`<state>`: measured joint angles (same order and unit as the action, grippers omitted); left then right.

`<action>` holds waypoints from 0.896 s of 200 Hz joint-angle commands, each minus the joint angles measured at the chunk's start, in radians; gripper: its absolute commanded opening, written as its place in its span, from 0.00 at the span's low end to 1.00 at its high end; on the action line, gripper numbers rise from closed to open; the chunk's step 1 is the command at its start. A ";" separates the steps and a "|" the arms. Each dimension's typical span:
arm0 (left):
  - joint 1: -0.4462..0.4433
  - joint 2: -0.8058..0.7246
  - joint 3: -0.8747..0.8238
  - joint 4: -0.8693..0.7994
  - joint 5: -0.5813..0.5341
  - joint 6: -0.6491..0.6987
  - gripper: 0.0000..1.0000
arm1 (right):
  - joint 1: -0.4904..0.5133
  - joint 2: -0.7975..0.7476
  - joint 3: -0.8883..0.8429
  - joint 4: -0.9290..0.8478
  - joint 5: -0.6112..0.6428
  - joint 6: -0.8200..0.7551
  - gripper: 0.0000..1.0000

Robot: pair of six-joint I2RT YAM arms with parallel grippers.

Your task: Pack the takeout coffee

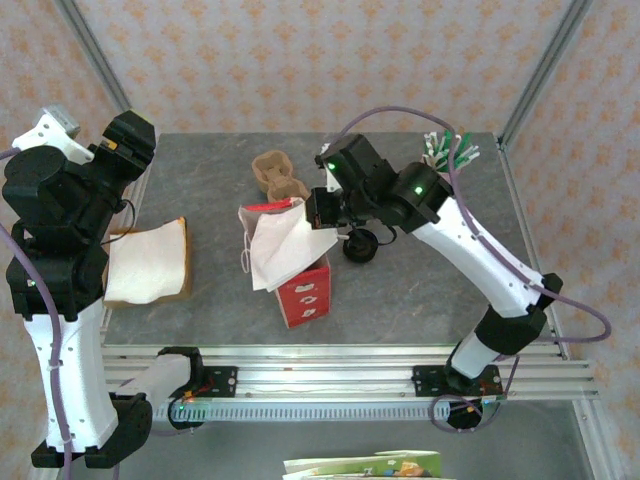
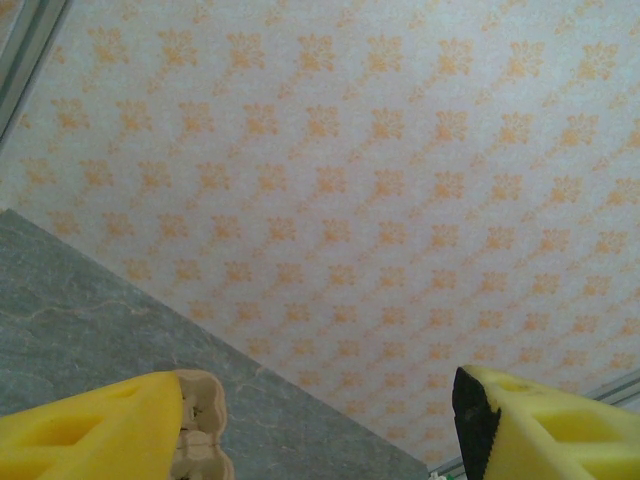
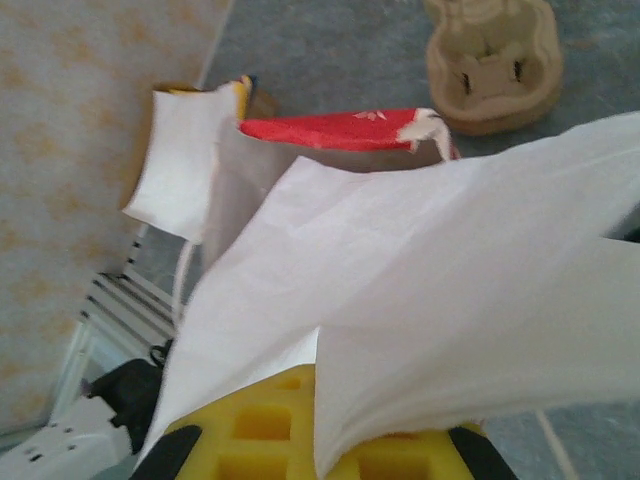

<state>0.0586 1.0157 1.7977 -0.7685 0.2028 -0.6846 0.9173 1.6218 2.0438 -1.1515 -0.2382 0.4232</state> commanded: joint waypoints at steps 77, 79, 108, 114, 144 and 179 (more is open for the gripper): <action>-0.004 -0.011 -0.007 0.032 0.015 -0.005 0.71 | -0.001 0.035 0.118 -0.155 0.182 -0.070 0.02; -0.005 -0.011 -0.007 0.032 0.015 -0.006 0.71 | 0.000 0.036 0.126 -0.155 0.183 -0.071 0.02; -0.005 -0.012 -0.004 0.031 0.015 -0.006 0.70 | 0.000 0.038 0.214 -0.120 0.166 -0.106 0.02; -0.005 -0.014 -0.002 0.031 0.015 -0.006 0.70 | -0.001 0.035 0.223 -0.108 0.157 -0.114 0.03; -0.005 -0.013 0.000 0.031 0.014 -0.006 0.70 | -0.001 0.038 0.211 -0.080 0.148 -0.142 0.04; -0.005 -0.013 0.001 0.025 0.014 -0.005 0.70 | 0.001 0.077 0.194 -0.060 0.147 -0.165 0.03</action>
<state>0.0586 1.0157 1.7977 -0.7689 0.2028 -0.6842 0.9173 1.6756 2.2490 -1.2465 -0.1040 0.2962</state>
